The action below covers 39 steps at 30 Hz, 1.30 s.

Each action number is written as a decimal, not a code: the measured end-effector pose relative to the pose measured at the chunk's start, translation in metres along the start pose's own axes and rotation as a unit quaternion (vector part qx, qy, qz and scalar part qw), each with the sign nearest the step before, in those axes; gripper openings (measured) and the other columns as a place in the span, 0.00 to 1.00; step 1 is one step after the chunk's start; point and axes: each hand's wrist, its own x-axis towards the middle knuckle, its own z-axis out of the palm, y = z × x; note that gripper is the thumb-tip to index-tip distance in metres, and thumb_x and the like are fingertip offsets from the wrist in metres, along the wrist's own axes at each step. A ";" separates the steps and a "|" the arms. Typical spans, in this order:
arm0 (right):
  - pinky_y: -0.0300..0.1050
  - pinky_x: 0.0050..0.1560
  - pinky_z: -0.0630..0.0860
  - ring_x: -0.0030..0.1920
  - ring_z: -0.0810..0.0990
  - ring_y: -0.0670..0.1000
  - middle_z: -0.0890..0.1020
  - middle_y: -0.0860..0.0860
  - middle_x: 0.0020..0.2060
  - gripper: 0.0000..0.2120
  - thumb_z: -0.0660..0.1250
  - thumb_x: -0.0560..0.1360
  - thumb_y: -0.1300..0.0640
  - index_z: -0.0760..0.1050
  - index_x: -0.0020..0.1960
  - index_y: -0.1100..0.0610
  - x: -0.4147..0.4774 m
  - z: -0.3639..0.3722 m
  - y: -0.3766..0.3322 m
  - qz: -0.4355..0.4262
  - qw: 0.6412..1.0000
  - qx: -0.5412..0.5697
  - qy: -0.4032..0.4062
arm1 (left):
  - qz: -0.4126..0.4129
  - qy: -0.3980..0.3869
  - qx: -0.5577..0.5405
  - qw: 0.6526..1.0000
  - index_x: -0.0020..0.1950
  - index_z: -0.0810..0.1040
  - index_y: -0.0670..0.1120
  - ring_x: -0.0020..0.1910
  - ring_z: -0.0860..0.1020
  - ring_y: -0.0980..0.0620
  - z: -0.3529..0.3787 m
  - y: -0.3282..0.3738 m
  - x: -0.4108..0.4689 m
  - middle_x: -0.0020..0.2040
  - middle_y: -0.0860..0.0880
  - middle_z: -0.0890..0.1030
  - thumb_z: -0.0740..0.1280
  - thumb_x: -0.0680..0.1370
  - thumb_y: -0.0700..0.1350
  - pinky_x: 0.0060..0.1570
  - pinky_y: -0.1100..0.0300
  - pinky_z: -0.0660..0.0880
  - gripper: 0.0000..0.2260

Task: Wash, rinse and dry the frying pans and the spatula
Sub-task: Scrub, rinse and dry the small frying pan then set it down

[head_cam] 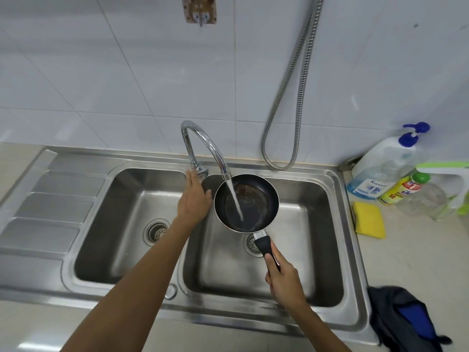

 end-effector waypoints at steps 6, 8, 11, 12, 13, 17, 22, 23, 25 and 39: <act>0.39 0.30 0.73 0.27 0.71 0.43 0.73 0.48 0.26 0.22 0.58 0.84 0.47 0.62 0.77 0.38 0.000 0.002 0.000 0.005 1.000 0.000 0.000 | -0.024 -0.011 -0.040 0.999 0.82 0.50 0.40 0.78 0.64 0.37 0.000 0.006 0.001 0.84 0.42 0.47 0.67 0.81 0.46 0.71 0.43 0.68 0.36; 0.38 0.30 0.72 0.27 0.71 0.43 0.73 0.48 0.26 0.22 0.58 0.84 0.48 0.62 0.77 0.38 -0.001 0.002 -0.002 0.009 1.000 0.004 -0.004 | -0.032 -0.022 -0.086 0.996 0.82 0.51 0.42 0.79 0.61 0.39 -0.003 0.010 0.006 0.84 0.42 0.48 0.71 0.78 0.47 0.75 0.43 0.65 0.40; 0.36 0.30 0.72 0.28 0.71 0.44 0.74 0.48 0.27 0.23 0.59 0.84 0.48 0.61 0.77 0.40 -0.002 0.002 -0.003 0.020 1.000 0.010 -0.011 | -0.020 -0.024 -0.118 0.992 0.78 0.57 0.44 0.73 0.71 0.41 -0.009 0.020 0.020 0.80 0.41 0.61 0.74 0.74 0.46 0.69 0.44 0.72 0.38; 0.36 0.30 0.73 0.28 0.72 0.44 0.74 0.48 0.27 0.23 0.59 0.84 0.48 0.61 0.77 0.40 -0.002 0.002 -0.003 0.022 1.000 0.011 -0.012 | -0.018 -0.026 -0.119 0.992 0.76 0.59 0.45 0.70 0.74 0.41 -0.012 0.024 0.025 0.77 0.42 0.65 0.75 0.73 0.49 0.66 0.43 0.75 0.37; 0.37 0.31 0.73 0.28 0.72 0.44 0.74 0.48 0.27 0.23 0.59 0.84 0.48 0.61 0.78 0.40 -0.002 0.002 -0.003 0.022 1.000 0.010 -0.012 | -0.017 -0.030 -0.115 0.993 0.74 0.59 0.46 0.70 0.74 0.40 -0.015 0.029 0.031 0.76 0.42 0.67 0.74 0.71 0.54 0.65 0.42 0.75 0.38; 0.39 0.32 0.74 0.28 0.73 0.44 0.74 0.50 0.27 0.23 0.58 0.83 0.45 0.62 0.77 0.37 0.000 0.000 -0.003 0.012 1.000 0.010 -0.005 | -0.027 -0.060 -0.124 0.990 0.78 0.56 0.45 0.74 0.68 0.36 -0.017 0.041 0.049 0.78 0.38 0.64 0.67 0.62 0.64 0.71 0.39 0.69 0.50; 0.41 0.32 0.72 0.28 0.70 0.44 0.73 0.49 0.26 0.22 0.60 0.83 0.47 0.64 0.77 0.39 0.000 0.000 -0.008 0.013 1.000 0.020 0.014 | -0.007 -0.048 -0.186 0.981 0.77 0.60 0.51 0.69 0.74 0.47 -0.012 0.021 0.037 0.76 0.48 0.70 0.72 0.69 0.58 0.69 0.46 0.71 0.40; 0.42 0.32 0.72 0.28 0.69 0.44 0.73 0.49 0.26 0.22 0.60 0.83 0.47 0.64 0.77 0.39 0.001 0.000 -0.009 0.013 1.000 0.023 0.016 | -0.001 -0.046 -0.220 0.974 0.77 0.62 0.52 0.69 0.74 0.50 -0.006 0.016 0.028 0.74 0.51 0.72 0.73 0.72 0.54 0.70 0.47 0.70 0.36; 0.42 0.32 0.72 0.28 0.70 0.44 0.74 0.49 0.26 0.22 0.60 0.83 0.47 0.65 0.77 0.39 0.002 0.002 -0.012 0.017 0.999 0.024 0.017 | -0.024 -0.028 -0.279 0.959 0.77 0.64 0.48 0.68 0.73 0.53 0.011 0.011 -0.002 0.70 0.54 0.73 0.72 0.77 0.44 0.71 0.50 0.70 0.30; 0.35 0.32 0.75 0.37 0.83 0.46 0.84 0.52 0.42 0.14 0.50 0.86 0.56 0.69 0.64 0.42 -0.023 0.002 -0.029 0.064 0.996 0.064 -0.006 | -0.300 -0.257 -0.442 0.805 0.51 0.84 0.45 0.37 0.83 0.51 0.103 0.061 -0.160 0.42 0.48 0.85 0.63 0.80 0.65 0.38 0.58 0.80 0.24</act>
